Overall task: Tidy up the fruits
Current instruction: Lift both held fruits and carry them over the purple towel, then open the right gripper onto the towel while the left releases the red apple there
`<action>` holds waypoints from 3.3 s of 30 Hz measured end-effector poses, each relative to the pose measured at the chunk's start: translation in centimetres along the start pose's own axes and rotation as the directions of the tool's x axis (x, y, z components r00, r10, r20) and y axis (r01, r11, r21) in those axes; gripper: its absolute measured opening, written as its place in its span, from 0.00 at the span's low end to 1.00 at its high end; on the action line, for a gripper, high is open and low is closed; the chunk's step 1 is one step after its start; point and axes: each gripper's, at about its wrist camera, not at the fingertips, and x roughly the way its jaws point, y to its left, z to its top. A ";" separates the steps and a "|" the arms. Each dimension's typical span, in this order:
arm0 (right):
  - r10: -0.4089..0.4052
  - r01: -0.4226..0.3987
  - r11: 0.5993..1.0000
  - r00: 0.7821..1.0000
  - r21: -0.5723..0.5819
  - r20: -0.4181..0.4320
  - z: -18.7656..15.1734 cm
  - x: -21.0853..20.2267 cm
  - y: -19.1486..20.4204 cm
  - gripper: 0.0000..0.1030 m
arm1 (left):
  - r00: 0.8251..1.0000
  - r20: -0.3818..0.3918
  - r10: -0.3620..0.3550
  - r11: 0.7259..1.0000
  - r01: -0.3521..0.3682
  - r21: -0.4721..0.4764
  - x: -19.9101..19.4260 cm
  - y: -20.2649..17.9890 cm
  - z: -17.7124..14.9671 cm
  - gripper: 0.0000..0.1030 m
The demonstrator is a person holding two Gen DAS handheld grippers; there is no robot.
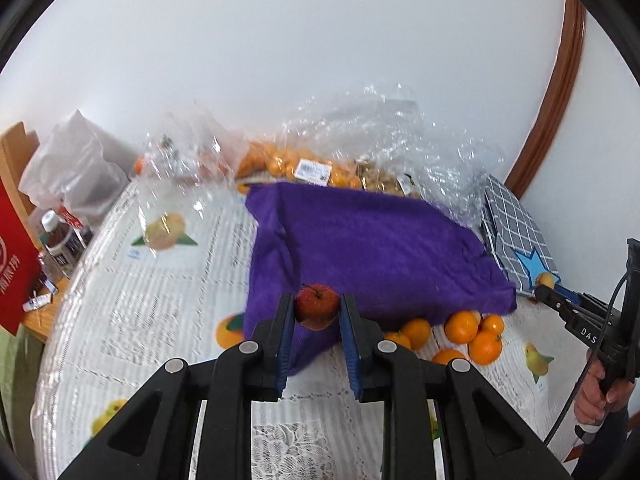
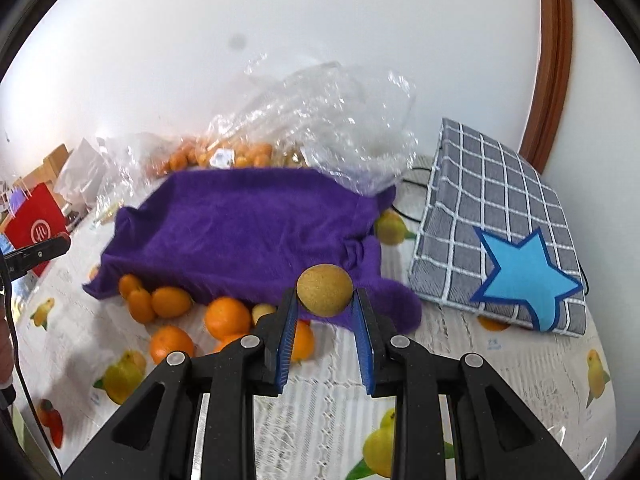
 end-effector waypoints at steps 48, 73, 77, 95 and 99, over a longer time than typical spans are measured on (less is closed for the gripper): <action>-0.006 0.006 0.997 1.000 0.076 0.006 7.4 7.6 0.4 0.27 | 1.000 0.006 0.020 1.000 -0.020 -0.008 8.6 -1.6 7.5 0.21; -0.016 0.016 1.000 0.988 -0.001 -0.155 5.4 15.0 0.8 0.27 | 0.988 -0.153 0.001 0.999 0.005 0.038 16.5 -2.1 5.5 0.21; -0.015 0.014 1.000 0.986 -0.008 -0.167 5.1 15.4 1.2 0.27 | 0.984 -0.180 -0.007 0.998 0.018 0.057 16.9 -2.6 5.1 0.21; 0.018 -0.023 0.999 0.984 -0.023 -0.180 4.2 15.6 1.4 0.38 | 0.969 -0.248 0.004 0.996 0.020 0.091 18.0 -3.2 3.7 0.23; 0.021 -0.024 0.999 0.991 -0.027 -0.129 4.3 14.1 1.5 0.60 | 0.972 -0.236 -0.005 0.995 0.028 0.095 17.3 -3.5 3.7 0.39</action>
